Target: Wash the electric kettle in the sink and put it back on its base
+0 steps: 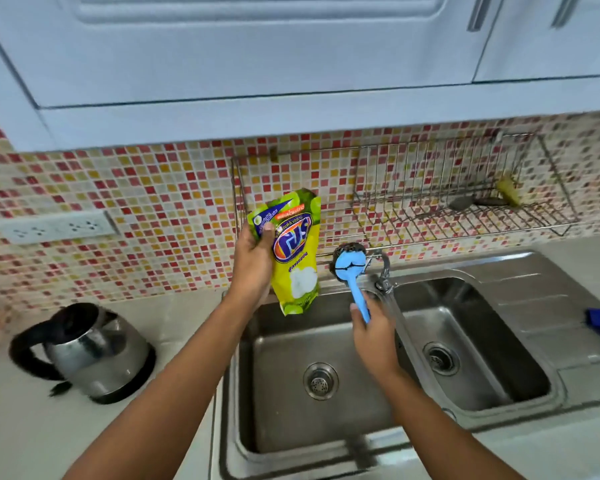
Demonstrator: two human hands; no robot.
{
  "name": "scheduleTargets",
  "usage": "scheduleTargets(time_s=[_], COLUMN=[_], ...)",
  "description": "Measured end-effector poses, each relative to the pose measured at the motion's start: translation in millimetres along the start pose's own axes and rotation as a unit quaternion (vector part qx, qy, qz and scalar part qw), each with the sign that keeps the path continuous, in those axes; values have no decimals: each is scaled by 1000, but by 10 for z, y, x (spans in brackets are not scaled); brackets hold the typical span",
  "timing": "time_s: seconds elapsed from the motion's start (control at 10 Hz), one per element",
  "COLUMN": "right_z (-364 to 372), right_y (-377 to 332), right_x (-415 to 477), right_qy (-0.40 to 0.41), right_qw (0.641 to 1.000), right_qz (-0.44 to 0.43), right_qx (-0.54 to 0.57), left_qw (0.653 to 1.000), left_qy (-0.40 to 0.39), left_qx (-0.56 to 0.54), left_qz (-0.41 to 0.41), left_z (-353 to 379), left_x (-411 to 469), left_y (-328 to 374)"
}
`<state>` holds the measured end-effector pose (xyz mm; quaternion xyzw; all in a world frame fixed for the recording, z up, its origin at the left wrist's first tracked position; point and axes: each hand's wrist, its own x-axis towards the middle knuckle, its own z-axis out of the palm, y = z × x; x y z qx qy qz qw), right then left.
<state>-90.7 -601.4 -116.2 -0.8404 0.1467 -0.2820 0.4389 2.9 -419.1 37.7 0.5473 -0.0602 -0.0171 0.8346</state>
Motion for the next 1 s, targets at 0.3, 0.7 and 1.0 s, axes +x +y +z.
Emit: scheduleTargets(time_s=[0.3, 0.7, 1.0], right_z=[-130, -31, -147], right_y=[-618, -694, -712], right_x=[1007, 1679, 1690], right_qy=[-33, -158, -112], right_qw=[992, 946, 929], right_qz=[-12, 40, 28], right_qx=[-123, -280, -351], left_qw=[991, 972, 943], left_qy=[33, 57, 47], left_qx=[86, 219, 327], left_qz=[92, 59, 35], left_z=[267, -82, -387], left_x=[660, 889, 772], left_y=[428, 140, 321])
